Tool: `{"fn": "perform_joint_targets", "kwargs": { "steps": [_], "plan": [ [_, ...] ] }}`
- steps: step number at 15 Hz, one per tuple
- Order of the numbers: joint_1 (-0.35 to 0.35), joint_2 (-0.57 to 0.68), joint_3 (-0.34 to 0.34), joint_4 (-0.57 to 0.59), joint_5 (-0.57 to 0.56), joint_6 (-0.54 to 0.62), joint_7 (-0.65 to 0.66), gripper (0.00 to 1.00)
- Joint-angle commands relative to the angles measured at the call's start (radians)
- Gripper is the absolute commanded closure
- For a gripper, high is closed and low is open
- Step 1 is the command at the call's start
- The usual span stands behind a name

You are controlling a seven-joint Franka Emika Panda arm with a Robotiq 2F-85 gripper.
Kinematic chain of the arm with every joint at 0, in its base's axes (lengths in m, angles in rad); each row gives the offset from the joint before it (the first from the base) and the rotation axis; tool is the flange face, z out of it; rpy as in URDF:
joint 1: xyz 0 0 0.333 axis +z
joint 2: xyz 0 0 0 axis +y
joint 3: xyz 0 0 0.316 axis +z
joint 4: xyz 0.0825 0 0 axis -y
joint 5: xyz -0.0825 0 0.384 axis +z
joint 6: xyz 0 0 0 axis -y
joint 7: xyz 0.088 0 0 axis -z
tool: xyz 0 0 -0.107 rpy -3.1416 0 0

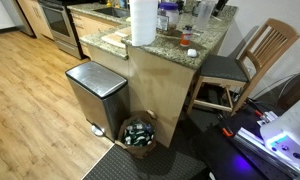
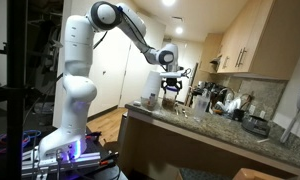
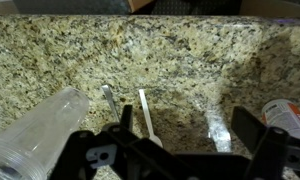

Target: Move the white object to the left then take the left spoon and put it in the clear cup

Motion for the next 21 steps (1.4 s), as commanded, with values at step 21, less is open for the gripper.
{"fn": "perform_joint_targets", "kwargs": {
  "steps": [21],
  "plan": [
    [-0.079,0.392,0.145,0.208,0.361,0.296,-0.517,0.00]
  ]
}}
